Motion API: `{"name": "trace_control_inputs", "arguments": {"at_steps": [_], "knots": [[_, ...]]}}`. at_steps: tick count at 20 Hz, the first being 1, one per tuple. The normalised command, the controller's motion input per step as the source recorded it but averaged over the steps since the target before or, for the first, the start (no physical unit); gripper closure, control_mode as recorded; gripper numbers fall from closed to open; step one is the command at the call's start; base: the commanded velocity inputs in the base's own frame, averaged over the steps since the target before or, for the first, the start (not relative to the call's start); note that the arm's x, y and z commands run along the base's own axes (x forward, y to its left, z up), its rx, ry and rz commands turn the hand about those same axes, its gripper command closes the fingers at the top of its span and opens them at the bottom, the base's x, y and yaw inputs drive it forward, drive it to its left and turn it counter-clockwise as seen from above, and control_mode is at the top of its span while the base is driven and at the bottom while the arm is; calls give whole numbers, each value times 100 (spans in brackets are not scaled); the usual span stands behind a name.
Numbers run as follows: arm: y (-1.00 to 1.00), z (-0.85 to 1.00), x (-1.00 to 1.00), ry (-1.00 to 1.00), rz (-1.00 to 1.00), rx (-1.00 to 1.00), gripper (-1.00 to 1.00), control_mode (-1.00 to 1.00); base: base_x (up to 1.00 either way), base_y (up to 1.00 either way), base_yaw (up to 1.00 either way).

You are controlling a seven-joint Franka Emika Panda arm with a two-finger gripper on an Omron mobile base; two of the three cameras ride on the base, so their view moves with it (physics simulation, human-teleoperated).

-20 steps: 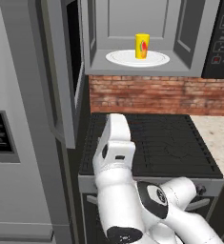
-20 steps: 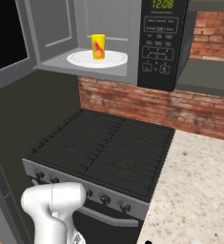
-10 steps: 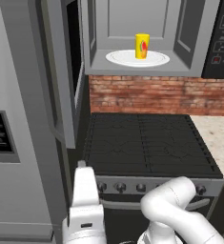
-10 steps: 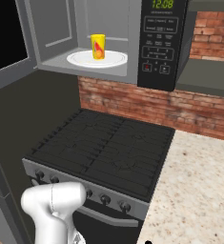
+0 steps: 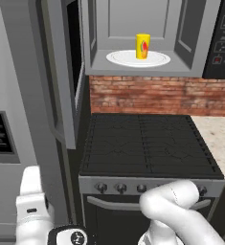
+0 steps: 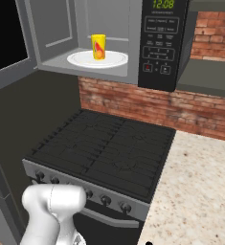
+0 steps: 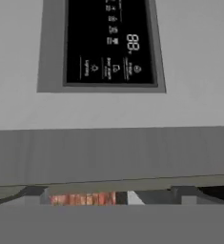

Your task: Place the microwavable item in the microwave. Then, close the microwave door and press the start button.

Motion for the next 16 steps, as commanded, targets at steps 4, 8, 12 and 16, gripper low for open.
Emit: {"name": "trace_control_inputs", "arguments": {"at_steps": [4,8,12,16], "knots": [[45,-3,100,11,-8,-3,-100,-100,0,0,0],[0,30,86,4,-18,-5,-100,-100,0,0,0],[-3,25,78,15,-27,-3,-100,-100,0,0,0],[-44,35,3,7,-24,0,-100,-100,0,0,0]]}}
